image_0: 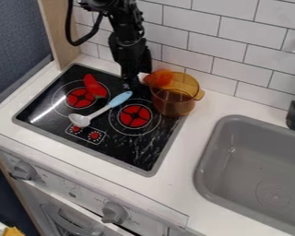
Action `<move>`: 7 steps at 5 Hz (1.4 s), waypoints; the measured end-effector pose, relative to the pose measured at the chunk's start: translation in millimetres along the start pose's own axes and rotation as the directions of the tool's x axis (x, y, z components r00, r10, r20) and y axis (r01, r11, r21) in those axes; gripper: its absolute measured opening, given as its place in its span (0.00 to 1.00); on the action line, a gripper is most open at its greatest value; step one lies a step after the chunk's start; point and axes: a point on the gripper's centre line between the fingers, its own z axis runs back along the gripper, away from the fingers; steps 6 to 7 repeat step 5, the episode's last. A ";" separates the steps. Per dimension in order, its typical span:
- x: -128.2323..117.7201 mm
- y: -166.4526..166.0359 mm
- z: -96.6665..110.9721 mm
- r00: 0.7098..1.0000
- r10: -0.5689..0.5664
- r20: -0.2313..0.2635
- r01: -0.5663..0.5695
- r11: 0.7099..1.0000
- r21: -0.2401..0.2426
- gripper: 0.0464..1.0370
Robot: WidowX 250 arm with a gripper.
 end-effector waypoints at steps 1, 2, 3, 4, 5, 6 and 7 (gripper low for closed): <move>-1.6 4.5 -0.7 0.998 0.027 0.056 -0.029 0.999 0.031 0.87; 7.5 8.1 26.1 0.986 0.067 0.154 -0.077 0.995 0.058 0.97; 12.4 9.7 55.2 0.974 0.111 0.200 -0.125 0.990 0.060 0.97; 15.8 14.8 80.1 0.960 0.151 0.235 -0.167 0.985 0.046 0.96; 20.3 21.3 101.0 0.933 0.193 0.303 -0.216 0.975 0.045 0.96; 20.3 21.3 101.0 0.933 0.193 0.303 -0.216 0.975 0.045 0.96; 20.3 21.3 101.0 0.933 0.193 0.303 -0.216 0.975 0.045 0.96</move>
